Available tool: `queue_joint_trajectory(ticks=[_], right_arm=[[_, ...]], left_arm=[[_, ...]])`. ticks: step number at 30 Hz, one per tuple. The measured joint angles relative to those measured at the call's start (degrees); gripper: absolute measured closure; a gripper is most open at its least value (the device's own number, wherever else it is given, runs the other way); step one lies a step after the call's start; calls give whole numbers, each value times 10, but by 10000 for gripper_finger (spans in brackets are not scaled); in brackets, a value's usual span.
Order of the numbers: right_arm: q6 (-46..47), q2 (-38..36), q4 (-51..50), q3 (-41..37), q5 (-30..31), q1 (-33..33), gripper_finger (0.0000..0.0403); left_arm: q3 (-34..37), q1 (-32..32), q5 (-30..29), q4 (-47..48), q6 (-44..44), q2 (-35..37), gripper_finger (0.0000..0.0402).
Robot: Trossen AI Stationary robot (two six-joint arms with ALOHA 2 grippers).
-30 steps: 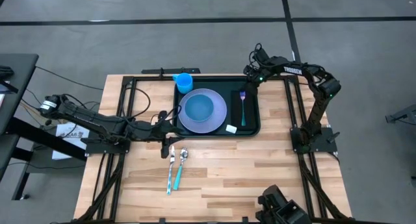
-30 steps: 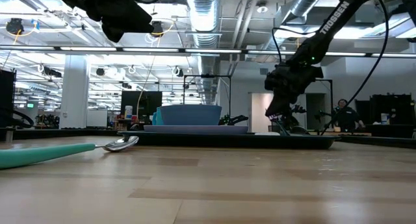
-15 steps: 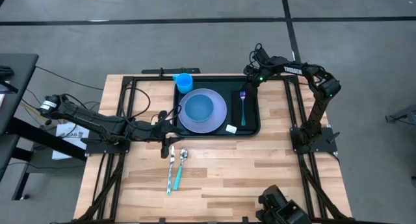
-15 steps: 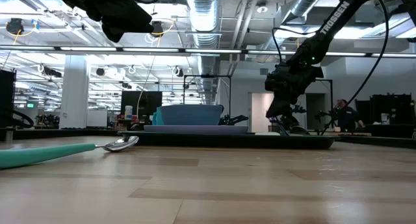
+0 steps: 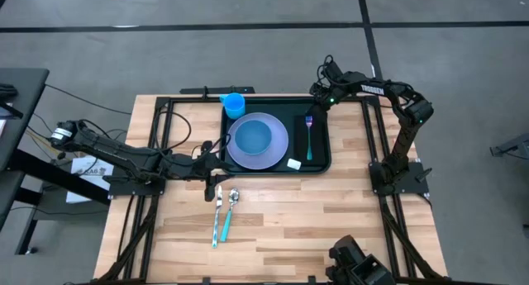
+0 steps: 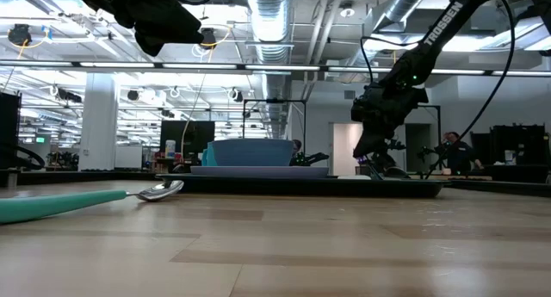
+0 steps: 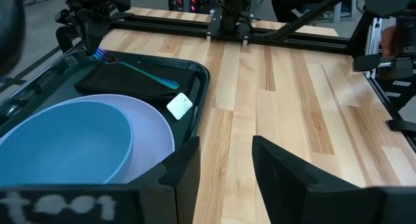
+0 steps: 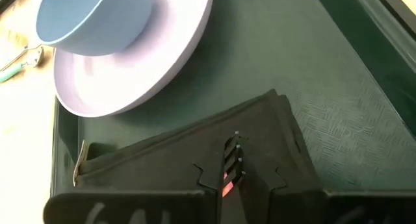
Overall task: Set up tray
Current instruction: Put the blue fork on top of the black napkin on the black tray
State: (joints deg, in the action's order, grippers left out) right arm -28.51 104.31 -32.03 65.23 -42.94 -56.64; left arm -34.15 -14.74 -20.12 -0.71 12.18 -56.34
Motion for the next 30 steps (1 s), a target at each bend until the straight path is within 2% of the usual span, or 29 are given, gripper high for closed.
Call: queue_joint_trajectory(ticks=[30], right_arm=[[0, 0, 8, 0, 0, 0, 362]], left_arm=[[0, 0, 0, 4, 1, 0, 274]])
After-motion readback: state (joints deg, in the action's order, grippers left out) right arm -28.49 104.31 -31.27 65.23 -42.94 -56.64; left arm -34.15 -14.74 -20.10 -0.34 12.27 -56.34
